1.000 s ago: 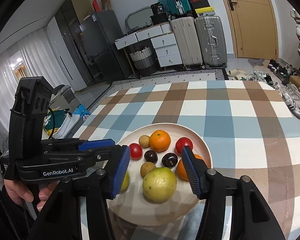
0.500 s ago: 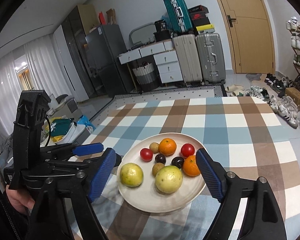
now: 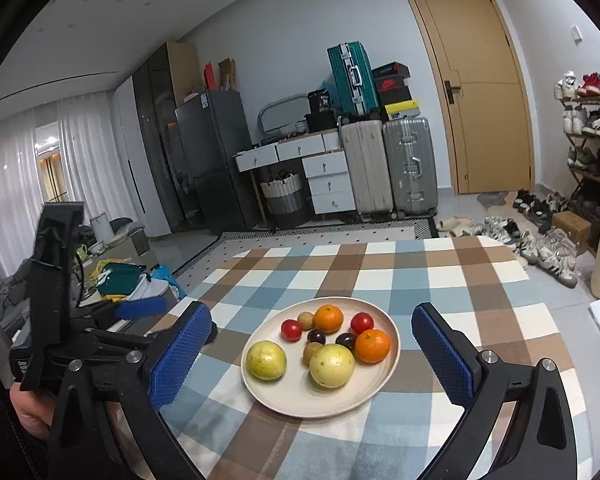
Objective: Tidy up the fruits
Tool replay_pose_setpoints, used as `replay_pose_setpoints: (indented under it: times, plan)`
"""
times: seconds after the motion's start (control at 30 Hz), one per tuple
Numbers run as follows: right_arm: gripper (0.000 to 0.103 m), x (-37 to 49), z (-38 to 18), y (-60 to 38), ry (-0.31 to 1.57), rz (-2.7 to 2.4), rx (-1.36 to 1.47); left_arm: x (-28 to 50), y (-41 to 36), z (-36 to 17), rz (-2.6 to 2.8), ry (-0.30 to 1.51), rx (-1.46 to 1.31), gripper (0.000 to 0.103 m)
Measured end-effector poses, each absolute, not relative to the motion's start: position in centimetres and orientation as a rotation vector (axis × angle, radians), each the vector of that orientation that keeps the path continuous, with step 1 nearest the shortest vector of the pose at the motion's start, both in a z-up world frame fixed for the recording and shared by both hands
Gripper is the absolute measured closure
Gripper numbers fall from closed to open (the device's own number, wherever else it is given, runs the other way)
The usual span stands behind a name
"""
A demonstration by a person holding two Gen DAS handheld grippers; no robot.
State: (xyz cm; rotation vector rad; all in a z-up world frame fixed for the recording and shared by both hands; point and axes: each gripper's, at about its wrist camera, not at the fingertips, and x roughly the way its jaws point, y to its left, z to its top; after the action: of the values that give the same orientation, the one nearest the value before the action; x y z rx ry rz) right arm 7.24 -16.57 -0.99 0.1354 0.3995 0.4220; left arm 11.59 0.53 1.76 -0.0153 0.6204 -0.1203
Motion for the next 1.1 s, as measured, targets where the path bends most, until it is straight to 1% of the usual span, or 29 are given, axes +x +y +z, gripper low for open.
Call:
replay_pose_setpoints:
  times: [0.17,0.57,0.7,0.97,1.1]
  plan:
    - [0.001,5.9,-1.9,-16.6,0.389,0.402,0.107,9.9,1.1,1.1,-0.064,0.574,-0.035,0.001]
    - [0.001,1.7,-1.8,-17.5,0.251,0.386,0.089,4.7,4.3,2.0,0.043,0.412,-0.035,0.001]
    - [0.001,1.1,-2.3,-17.8,0.221,0.360,0.080,2.9,5.2,1.4,0.072,0.354,-0.025,0.001]
    - [0.001,0.6,-4.8,-18.3,0.234,0.324,0.064,1.6,6.7,-0.8,0.103,0.292,-0.029,0.001]
    - [0.001,0.3,-5.8,-18.4,0.217,0.308,0.025,1.6,6.8,-2.0,0.112,0.302,-0.027,0.001]
